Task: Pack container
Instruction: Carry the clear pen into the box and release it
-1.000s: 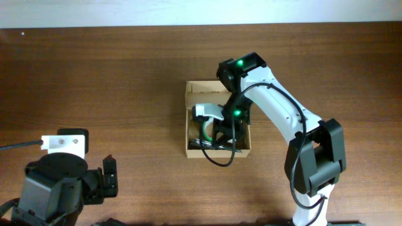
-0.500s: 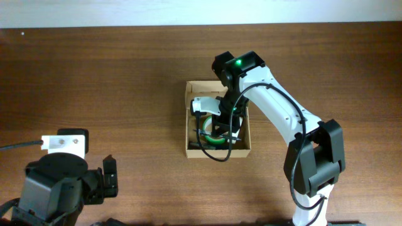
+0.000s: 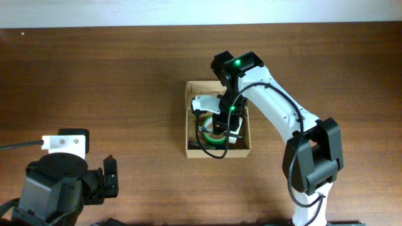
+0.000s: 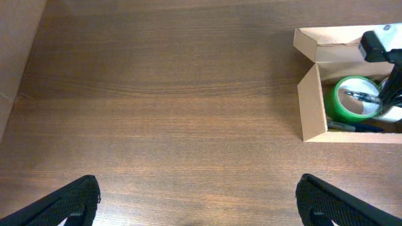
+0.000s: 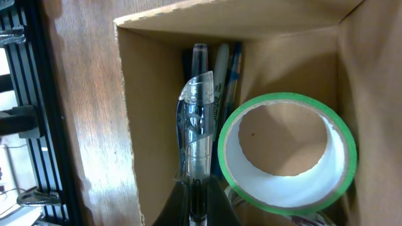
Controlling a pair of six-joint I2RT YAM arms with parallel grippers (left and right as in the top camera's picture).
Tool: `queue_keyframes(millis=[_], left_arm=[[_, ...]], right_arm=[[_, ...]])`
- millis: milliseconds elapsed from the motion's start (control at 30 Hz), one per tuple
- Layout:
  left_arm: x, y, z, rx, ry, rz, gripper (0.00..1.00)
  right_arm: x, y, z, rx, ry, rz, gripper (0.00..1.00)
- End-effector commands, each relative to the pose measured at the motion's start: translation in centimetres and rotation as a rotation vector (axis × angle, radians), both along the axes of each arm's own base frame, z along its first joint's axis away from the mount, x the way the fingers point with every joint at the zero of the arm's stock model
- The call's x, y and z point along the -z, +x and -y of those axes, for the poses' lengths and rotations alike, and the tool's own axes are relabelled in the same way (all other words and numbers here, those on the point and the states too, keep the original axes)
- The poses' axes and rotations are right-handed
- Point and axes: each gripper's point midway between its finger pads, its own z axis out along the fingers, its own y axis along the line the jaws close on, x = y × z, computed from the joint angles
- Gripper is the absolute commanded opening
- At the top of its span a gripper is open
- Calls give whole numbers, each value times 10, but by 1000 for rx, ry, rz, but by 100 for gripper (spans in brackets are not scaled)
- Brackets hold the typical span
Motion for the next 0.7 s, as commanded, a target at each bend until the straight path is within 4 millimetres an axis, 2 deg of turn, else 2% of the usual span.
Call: queue_keyframes(millis=[0, 200, 367, 400, 433, 467, 500, 533, 667], left_arm=[[1, -1, 1, 15, 0, -6, 99], [1, -1, 1, 13, 3, -5, 100], [1, -1, 1, 14, 3, -5, 100], [1, -1, 1, 13, 2, -5, 99], [1, -1, 1, 14, 3, -5, 100], [1, -1, 1, 13, 3, -4, 99], [1, -1, 1, 13, 3, -4, 99], [1, -1, 1, 14, 3, -4, 100], [1, -1, 1, 13, 3, -4, 99]], right_arm=[[12, 0, -4, 6, -3, -37, 4], [27, -1, -5, 8, -16, -74, 4], [28, -2, -5, 9, -17, -78, 4], [28, -2, -5, 9, -17, -78, 14], [28, -2, -5, 12, -18, -79, 44], [28, -1, -5, 19, -21, -81, 69], [28, -2, -5, 24, -23, -83, 81], [28, -1, -5, 30, -26, -85, 89], [28, -2, -4, 39, -31, -91, 100]])
